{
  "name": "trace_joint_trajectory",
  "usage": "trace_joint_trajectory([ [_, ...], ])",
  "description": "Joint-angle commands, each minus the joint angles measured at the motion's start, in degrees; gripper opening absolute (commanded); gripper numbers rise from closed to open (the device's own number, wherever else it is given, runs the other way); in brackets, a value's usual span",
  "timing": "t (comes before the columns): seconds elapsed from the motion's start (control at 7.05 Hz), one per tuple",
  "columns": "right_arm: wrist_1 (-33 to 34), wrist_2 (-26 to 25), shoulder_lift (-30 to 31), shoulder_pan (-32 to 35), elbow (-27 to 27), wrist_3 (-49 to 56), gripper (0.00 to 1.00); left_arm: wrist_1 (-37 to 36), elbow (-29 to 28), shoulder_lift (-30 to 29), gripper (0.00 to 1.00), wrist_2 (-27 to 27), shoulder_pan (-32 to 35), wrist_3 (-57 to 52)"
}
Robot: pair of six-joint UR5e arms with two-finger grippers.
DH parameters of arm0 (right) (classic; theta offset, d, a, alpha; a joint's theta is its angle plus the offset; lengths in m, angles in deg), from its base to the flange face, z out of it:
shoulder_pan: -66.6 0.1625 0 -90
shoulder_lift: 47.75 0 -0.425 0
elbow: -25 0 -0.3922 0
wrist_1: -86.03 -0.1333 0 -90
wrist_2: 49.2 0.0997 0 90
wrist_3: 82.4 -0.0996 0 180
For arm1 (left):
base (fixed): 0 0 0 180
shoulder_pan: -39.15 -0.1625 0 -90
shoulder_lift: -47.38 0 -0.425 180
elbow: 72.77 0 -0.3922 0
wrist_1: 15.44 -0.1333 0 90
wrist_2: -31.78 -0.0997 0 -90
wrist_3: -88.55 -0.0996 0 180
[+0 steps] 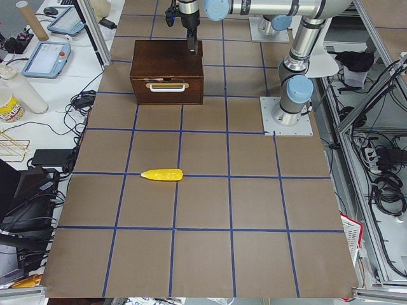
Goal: Open drawer and put corn inside
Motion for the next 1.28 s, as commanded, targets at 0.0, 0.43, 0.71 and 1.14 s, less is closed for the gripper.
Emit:
trace_joint_trajectory([
  [0.0,-0.09,0.0,0.07,0.0,0.0,0.0,1.0,0.0,0.05,-0.02,1.0,-0.11,-0.09,-0.06],
  [0.43,-0.09,0.0,-0.01,0.0,0.0,0.0,1.0,-0.61,-1.0,-0.98,1.0,-0.1,-0.79,0.11],
  [0.71,0.0,0.0,-0.02,0.0,0.0,0.0,1.0,-1.93,-1.01,-1.77,1.0,-0.46,-0.88,0.12],
  [1.14,0.0,0.0,0.07,0.0,0.0,0.0,1.0,-6.23,-0.39,-2.75,1.0,-0.11,-1.05,0.12],
])
